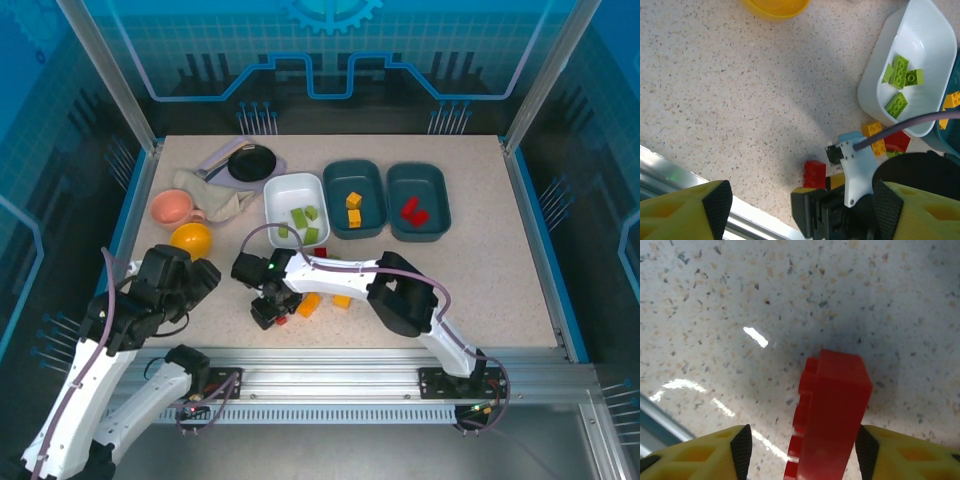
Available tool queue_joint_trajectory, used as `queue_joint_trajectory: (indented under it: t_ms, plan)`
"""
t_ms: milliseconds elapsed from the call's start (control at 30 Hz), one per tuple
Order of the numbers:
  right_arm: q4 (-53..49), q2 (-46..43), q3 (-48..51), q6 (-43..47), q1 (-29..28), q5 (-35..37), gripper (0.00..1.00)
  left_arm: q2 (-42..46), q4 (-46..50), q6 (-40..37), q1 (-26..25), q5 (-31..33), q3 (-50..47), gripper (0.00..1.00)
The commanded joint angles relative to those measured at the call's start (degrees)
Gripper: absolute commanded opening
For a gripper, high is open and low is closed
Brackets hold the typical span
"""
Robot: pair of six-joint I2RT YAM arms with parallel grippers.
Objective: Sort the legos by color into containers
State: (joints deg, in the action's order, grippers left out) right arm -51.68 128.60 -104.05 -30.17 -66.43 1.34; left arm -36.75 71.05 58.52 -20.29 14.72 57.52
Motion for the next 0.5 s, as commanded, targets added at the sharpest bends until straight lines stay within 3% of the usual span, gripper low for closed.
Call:
queue_joint_trajectory:
  t_ms: [0,100,233,333,467]
  plan:
    - [-3.55,3.07,-3.9,-0.95,0.25,2.11,0.47,1.05,1.56,0.88,-0.01,-1.62,-1.09,0.78]
    - [-4.04,3.97,-5.3,-1.03,0.59,2.98,0.32,1.2,-1.09,-0.47,-0.01,-4.73,-2.33,0.77]
    - [-4.01,0.18,-4.83,-1.16,1.53,5.45,0.18,1.0,-4.82,-1.74,0.04,-8.59,-3.87,0.77]
    - [-3.54,-6.95,-2.66,-1.46,3.79,7.87,0.15,-0.16,-10.1,-3.71,-0.01,-13.17,-4.96,0.77]
    - [-4.19,-17.52,2.33,-0.8,11.26,10.11,0.14,-5.24,-21.84,-5.68,-0.71,-22.49,-6.51,0.76]
